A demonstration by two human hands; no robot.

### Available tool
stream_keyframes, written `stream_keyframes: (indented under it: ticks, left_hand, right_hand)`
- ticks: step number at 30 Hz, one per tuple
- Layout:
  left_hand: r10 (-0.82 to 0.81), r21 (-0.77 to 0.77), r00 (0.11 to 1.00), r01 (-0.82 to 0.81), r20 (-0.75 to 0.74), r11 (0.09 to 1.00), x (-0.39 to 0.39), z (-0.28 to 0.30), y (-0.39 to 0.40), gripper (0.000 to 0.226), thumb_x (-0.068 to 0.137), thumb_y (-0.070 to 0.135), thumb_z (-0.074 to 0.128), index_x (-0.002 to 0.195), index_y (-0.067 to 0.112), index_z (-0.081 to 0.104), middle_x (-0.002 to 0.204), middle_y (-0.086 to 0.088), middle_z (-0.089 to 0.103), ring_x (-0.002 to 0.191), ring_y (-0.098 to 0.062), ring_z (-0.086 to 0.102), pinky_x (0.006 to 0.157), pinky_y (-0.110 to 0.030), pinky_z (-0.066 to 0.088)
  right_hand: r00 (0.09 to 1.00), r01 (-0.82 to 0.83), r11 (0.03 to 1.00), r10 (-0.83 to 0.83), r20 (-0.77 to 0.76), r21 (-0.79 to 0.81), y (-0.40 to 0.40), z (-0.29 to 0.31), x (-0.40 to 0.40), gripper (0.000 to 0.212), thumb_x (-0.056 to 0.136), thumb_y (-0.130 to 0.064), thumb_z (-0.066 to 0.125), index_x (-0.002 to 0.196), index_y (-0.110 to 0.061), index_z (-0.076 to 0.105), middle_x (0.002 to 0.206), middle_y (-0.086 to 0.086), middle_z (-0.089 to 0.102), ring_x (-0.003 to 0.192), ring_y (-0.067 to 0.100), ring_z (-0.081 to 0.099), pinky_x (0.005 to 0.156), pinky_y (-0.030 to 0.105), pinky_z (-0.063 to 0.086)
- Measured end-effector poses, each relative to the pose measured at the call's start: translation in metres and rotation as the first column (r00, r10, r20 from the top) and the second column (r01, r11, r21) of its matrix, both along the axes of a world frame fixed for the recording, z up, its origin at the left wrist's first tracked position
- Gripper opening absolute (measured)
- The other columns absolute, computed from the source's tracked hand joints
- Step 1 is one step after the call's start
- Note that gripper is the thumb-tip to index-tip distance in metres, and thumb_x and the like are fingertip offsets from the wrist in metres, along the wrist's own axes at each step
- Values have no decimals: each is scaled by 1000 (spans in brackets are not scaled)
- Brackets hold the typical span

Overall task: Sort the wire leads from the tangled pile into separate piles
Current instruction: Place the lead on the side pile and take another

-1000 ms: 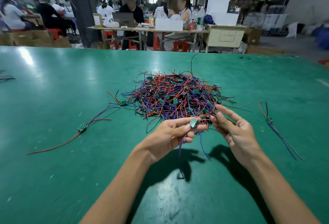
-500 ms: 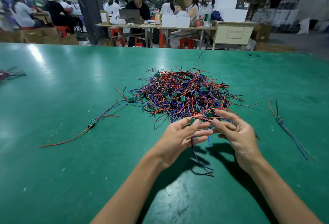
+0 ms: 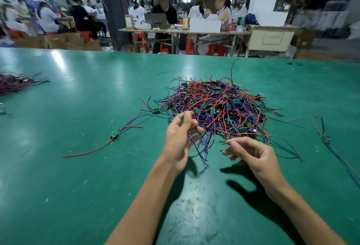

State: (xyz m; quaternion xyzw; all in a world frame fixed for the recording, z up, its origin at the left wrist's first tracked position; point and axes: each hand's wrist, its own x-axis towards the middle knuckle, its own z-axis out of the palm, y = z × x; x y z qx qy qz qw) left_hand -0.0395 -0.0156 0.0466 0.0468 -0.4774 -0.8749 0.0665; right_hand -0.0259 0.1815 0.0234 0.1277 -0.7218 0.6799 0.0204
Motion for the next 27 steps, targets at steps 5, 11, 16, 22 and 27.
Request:
stream_keyframes:
  ticks: [5,11,16,22,27]
  left_hand:
    - [513,-385,803,-596,-303,705,-10,8,-45,11,102,21,55,107,22,65,80,7,64,61,-6,51,57,-20,41]
    - [538,-870,689,-321,-485,-373,-23,-5,-143,33,102,19,47,133,18,56,116,-13,60,107,-33,52,85,-44,33]
    - [547,-951,836,144,-31,-274,-18,-56,-164,58,106,39,31,154,6,23,147,-18,41,131,-35,34,105,-50,28]
    - [731,-928,682,257,-24,-270,-43,-39,-174,68,107,39,26,153,-9,12,159,-28,21,144,-38,22,114,-48,19]
    - [296,-882,935,-34,-193,-470,-99,-18,-149,45,102,37,46,139,12,52,147,-14,45,134,-32,39,104,-44,31]
  right_hand:
    - [998,-20,1000,19,59,10,4,-2,-1,28,85,-42,63,94,-20,78,82,11,77,69,17,68,60,17,52]
    - [998,-30,999,28,59,31,8,-2,-6,25,85,-42,62,93,-24,78,81,12,77,67,15,66,58,18,49]
    - [997,-51,998,49,54,29,5,-3,-5,23,84,-36,64,92,-21,79,79,14,76,66,15,66,58,17,49]
    - [996,-69,997,67,53,23,5,-9,-8,16,93,-15,64,89,-19,79,77,17,75,66,13,69,60,14,49]
    - [996,-82,991,78,37,110,5,-16,-12,18,94,-12,65,93,-23,79,79,13,76,74,24,71,66,19,53]
